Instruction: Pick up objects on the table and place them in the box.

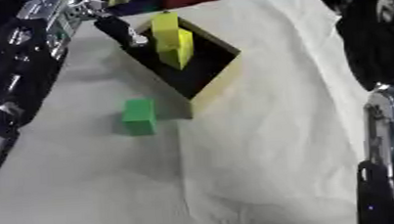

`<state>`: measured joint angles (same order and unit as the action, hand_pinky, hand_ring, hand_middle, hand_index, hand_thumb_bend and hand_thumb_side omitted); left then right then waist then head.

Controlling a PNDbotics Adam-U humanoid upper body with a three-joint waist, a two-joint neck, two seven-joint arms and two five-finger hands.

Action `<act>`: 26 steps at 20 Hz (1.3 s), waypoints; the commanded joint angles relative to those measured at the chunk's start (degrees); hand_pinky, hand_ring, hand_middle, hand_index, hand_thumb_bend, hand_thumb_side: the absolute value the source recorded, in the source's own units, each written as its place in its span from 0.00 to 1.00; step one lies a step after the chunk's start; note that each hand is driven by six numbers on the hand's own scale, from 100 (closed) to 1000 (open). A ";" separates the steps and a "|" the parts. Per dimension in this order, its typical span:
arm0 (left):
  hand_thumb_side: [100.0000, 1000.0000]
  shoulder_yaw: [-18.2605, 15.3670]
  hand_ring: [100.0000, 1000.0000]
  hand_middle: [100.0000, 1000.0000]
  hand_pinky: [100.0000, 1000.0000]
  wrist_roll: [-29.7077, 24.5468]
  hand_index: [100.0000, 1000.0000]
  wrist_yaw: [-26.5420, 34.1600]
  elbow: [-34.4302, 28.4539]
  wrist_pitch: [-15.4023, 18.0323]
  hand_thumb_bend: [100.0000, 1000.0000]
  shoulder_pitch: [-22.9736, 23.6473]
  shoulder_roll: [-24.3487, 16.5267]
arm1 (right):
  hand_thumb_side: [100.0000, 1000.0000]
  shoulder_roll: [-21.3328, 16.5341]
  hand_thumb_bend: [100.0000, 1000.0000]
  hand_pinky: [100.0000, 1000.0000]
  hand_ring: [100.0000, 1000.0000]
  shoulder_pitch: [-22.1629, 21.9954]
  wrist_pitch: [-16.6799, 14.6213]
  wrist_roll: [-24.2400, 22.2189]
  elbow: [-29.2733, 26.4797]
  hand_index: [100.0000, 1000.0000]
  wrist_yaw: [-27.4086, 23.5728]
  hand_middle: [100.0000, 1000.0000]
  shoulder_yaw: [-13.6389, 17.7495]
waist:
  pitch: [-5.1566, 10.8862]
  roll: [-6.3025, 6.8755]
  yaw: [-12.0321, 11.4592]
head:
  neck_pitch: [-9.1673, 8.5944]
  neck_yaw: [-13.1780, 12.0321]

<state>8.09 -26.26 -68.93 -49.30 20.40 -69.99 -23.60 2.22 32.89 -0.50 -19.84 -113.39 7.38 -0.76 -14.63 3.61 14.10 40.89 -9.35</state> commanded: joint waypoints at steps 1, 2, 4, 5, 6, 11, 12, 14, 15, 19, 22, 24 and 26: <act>0.62 0.67 0.82 0.77 0.72 -0.15 0.94 1.66 -2.05 1.00 0.38 -0.52 -2.57 | 1.00 0.05 0.00 0.76 0.76 0.23 0.05 0.05 -1.20 0.69 -0.13 0.54 -0.26 | 1.77 -0.34 -0.40 | 1.07 0.53; 0.60 1.05 0.82 0.77 0.72 -0.15 0.94 2.16 -2.36 1.29 0.37 -0.20 -2.83 | 0.99 0.05 0.00 0.76 0.76 0.10 0.07 0.10 -1.20 0.69 -0.10 0.54 -0.23 | 1.98 -0.37 -0.59 | 1.31 0.70; 0.60 2.04 0.82 0.76 0.71 -0.25 0.93 3.15 -2.97 2.02 0.37 0.50 -3.27 | 0.99 0.06 0.00 0.76 0.76 -0.19 0.11 0.19 -1.20 0.69 -0.08 0.54 -0.22 | 2.43 -0.45 -0.98 | 1.81 1.14; 0.60 2.67 0.82 0.76 0.71 -0.37 0.93 3.66 -3.38 2.49 0.37 0.88 -3.51 | 0.99 0.04 0.00 0.76 0.76 -0.35 0.12 0.21 -1.20 0.69 -0.03 0.54 -0.23 | 2.65 -0.48 -1.17 | 2.10 1.42; 0.60 3.16 0.82 0.76 0.71 -0.50 0.93 4.14 -3.81 2.80 0.37 1.16 -3.75 | 0.99 0.02 0.00 0.76 0.76 -0.45 0.12 0.22 -1.20 0.69 0.04 0.54 -0.23 | 2.79 -0.50 -1.30 | 2.26 1.58; 0.62 6.38 0.81 0.75 0.70 -1.32 0.92 7.13 -7.32 4.78 0.32 3.57 -5.44 | 0.99 -0.46 0.00 0.76 0.76 -0.80 0.30 0.38 -1.20 0.69 0.48 0.54 -0.07 | 3.35 -0.49 -2.16 | 3.13 2.45; 0.62 6.98 0.81 0.75 0.70 -1.58 0.92 7.92 -8.06 5.11 0.31 4.09 -5.85 | 0.99 -0.55 0.00 0.76 0.76 -0.83 0.35 0.41 -1.20 0.69 0.55 0.54 -0.05 | 3.40 -0.49 -2.29 | 3.18 2.61; 0.64 8.28 0.80 0.75 0.70 -2.10 0.92 9.46 -9.63 5.75 0.29 5.21 -6.54 | 0.99 -0.75 0.00 0.76 0.76 -0.90 0.44 0.46 -1.20 0.69 0.65 0.54 0.01 | 3.50 -0.47 -2.59 | 3.22 3.03; 0.64 8.85 0.80 0.75 0.70 -2.39 0.92 10.26 -10.48 6.01 0.29 5.72 -6.88 | 0.99 -0.83 0.00 0.76 0.76 -0.94 0.48 0.48 -1.20 0.69 0.69 0.54 0.02 | 3.54 -0.46 -2.74 | 3.22 3.20; 0.66 10.44 0.79 0.74 0.69 -3.31 0.91 13.29 -13.58 5.66 0.24 7.48 -8.01 | 0.99 -1.04 0.00 0.76 0.76 -1.03 0.56 0.50 -1.20 0.69 0.77 0.55 0.05 | 3.60 -0.41 -3.23 | 3.23 3.58; 0.68 11.46 0.79 0.74 0.68 -3.92 0.91 15.63 -15.72 4.43 0.21 9.02 -8.69 | 0.99 -1.18 0.00 0.77 0.76 -1.11 0.59 0.58 -1.20 0.69 0.85 0.55 0.15 | 3.67 -0.44 -3.51 | 3.23 3.96; 0.69 12.31 0.78 0.74 0.68 -4.34 0.91 17.14 -17.06 3.57 0.19 10.14 -8.98 | 0.99 -1.35 0.00 0.77 0.76 -1.23 0.68 0.63 -1.20 0.69 0.91 0.55 0.22 | 3.73 -0.41 -3.77 | 3.23 4.27; 0.71 13.06 0.78 0.73 0.67 -4.69 0.91 18.63 -18.61 2.77 0.16 11.09 -9.11 | 0.99 -1.49 0.00 0.77 0.76 -1.32 0.75 0.64 -1.20 0.69 0.92 0.55 0.24 | 3.76 -0.37 -4.01 | 3.23 4.45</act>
<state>21.01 -30.81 -51.44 -66.20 23.78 -57.97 -30.89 1.49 31.08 0.15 -19.28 -113.40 8.05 -0.69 -12.13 3.41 10.11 43.81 -5.12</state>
